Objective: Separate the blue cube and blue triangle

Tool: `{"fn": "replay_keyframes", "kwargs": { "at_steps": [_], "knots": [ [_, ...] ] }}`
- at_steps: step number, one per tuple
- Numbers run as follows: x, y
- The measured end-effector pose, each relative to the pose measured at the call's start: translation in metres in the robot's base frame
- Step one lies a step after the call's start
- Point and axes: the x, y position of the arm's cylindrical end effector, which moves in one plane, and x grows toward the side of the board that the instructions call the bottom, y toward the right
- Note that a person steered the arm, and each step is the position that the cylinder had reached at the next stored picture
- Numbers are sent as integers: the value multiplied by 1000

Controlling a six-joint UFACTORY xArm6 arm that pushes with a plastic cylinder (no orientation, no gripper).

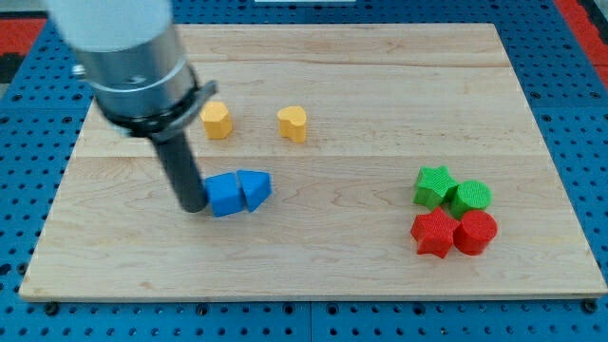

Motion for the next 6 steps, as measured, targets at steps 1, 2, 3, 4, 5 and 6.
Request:
{"fn": "replay_keyframes", "kwargs": {
  "at_steps": [1, 2, 3, 4, 5, 6],
  "knots": [
    [-6, 45],
    [-17, 32],
    [-40, 54],
    [-49, 103],
    [-44, 138],
    [-28, 137]
  ]
}}
